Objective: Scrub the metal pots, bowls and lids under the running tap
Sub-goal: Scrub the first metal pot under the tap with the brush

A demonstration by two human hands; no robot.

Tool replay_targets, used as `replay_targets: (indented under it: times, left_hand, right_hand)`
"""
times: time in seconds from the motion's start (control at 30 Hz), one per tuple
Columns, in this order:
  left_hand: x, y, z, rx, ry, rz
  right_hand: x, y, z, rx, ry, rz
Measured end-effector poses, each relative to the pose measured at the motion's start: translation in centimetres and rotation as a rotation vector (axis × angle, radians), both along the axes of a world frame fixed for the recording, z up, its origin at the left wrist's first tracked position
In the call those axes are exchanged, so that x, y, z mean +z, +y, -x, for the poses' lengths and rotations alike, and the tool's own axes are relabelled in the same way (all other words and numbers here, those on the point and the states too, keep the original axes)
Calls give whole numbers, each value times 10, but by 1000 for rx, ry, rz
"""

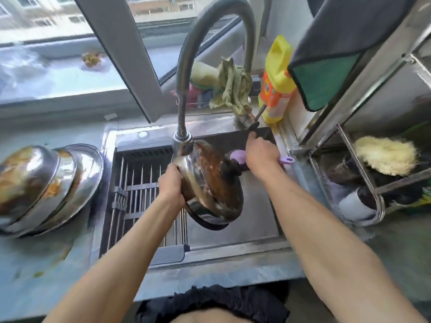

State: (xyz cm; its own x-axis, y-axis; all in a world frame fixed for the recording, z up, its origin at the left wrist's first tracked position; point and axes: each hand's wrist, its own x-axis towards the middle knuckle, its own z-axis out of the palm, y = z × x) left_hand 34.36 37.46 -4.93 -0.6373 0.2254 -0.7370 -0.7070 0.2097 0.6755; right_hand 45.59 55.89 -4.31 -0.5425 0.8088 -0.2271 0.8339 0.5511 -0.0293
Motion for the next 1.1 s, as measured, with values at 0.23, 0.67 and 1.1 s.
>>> replay_targets:
  times: [0.23,0.67,1.1]
  left_hand:
    - [0,20,24,-82,-10,12]
    - [-24,29,29,-60,-62,89]
    - [-24,28,26,-45,-63,74]
  right_hand:
    - [-8,45,38,-21,-62,-37]
    - [-20,64,44,34,-62,-72]
    - [-29,62,42,22,-20,-91]
